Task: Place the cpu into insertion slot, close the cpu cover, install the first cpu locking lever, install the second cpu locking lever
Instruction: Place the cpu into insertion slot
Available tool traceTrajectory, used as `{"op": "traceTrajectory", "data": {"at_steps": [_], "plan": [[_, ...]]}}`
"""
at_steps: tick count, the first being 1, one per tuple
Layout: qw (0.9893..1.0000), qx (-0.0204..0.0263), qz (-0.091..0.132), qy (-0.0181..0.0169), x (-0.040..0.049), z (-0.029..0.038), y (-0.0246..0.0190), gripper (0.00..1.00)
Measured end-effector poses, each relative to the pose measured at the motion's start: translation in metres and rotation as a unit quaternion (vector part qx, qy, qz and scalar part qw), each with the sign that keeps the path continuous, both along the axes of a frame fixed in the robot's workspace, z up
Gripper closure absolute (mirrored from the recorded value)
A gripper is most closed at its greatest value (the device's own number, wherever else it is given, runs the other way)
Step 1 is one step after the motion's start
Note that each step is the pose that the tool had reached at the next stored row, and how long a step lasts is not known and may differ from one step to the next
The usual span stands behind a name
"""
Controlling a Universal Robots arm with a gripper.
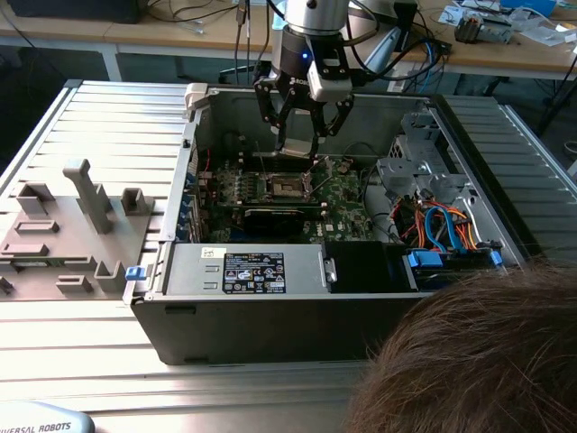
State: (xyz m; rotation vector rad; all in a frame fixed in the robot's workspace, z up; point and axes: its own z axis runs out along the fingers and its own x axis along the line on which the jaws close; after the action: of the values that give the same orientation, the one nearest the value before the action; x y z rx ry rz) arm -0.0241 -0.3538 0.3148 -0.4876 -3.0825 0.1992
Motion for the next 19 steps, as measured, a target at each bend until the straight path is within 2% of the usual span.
{"op": "traceTrajectory", "data": {"at_steps": [19], "plan": [[0.9999,-0.004,-0.011,0.0,0.0,-0.0001,0.0,0.45]]}}
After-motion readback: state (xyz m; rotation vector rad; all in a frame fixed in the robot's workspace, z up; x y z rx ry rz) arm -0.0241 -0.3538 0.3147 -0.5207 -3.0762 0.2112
